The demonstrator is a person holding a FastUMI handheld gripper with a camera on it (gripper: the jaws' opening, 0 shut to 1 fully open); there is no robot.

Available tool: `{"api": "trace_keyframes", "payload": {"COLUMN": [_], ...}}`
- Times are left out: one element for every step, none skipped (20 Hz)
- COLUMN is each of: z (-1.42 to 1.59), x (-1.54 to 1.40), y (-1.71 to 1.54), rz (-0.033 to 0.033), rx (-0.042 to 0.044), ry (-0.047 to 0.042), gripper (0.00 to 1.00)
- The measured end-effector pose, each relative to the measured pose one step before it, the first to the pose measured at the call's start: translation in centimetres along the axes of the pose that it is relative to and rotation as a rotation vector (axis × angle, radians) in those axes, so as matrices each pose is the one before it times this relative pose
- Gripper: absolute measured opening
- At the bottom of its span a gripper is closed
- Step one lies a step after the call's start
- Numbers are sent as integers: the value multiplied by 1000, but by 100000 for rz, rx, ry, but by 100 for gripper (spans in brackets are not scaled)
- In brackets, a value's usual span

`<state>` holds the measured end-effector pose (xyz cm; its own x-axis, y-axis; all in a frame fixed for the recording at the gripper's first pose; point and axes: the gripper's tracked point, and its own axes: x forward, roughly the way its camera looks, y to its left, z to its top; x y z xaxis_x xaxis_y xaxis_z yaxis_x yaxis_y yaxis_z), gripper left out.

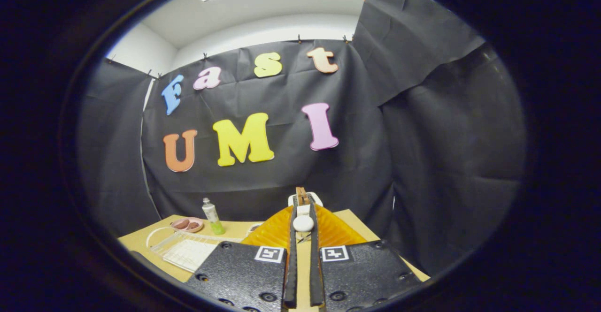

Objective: Take the plate from the dish rack, then take the spoon from the basket and place it into the plate.

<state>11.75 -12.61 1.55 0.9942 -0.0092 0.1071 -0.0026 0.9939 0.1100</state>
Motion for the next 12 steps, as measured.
{"api": "trace_keyframes", "payload": {"z": [691,519,381,197,55,-479,-584,-853,-910,-1432,-1515,-1697], "x": [-1102,-1149,-1145,-1114,-1047,-999,-890,-738,-652,-521,-388,-137], "y": [699,764,826,877,953,1079,1262,1491,1492,1416,1466,1532], "rz": [144,485,698,804,1094,1499,2314,2885,2738,2511,2394,2748], "rx": [-1562,-1354,-896,1,404,277,-188,140,636,29,342,71], "ry": [12,346,617,671,940,1596,2108,1907,1858,2873,3209,3444], "gripper": [16,16,16,16,16,16,16,16,16,16,16,16]}}
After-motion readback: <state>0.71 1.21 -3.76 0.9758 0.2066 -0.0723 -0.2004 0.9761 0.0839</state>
